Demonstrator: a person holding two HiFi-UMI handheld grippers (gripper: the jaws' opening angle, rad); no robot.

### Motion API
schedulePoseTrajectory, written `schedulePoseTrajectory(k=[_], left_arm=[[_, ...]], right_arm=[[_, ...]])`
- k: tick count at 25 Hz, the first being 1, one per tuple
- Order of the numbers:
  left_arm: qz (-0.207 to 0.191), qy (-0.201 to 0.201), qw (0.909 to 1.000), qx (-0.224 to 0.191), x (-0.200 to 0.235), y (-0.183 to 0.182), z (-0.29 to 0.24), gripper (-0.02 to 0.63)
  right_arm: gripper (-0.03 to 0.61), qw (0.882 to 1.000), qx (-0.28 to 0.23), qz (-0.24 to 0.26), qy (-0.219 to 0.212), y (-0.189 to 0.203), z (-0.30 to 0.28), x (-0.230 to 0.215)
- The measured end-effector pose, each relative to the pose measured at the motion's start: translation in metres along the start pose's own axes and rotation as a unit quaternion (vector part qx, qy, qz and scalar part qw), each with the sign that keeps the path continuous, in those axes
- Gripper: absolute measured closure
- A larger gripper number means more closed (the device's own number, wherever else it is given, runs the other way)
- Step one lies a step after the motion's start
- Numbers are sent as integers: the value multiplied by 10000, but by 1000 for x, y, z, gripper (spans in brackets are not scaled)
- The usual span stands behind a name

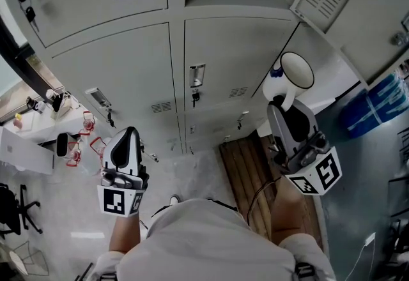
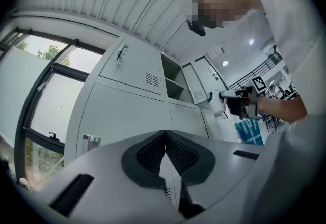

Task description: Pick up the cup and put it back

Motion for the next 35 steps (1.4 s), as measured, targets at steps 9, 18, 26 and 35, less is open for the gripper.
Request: schedulePoseTrajectory(k=[9,18,26,35], left_arm=[[-56,-176,9998,56,6,0,11,592],[-60,-281,9995,97,9,1,17,592],[-88,-349,9993,119,12,1,20,592],[-94,-398,9991,124,14,0,23,592]], right_arm=[[526,9986,-86,-339,408,12,29,6],[526,9969,-21,-344,711,18,45,2],[526,9963,-63,-334,784,15,52,0],[526,9942,116,-250,1044,23,61,-6]])
Point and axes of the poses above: the fingertips, and each gripper's own axes: z backward along the fingers, x to its left, y out of its underside, the point moved 7 cm from there along z, backward along the fingers, and after that the axes turned 8 degrees about x, right-handed, at the moved point
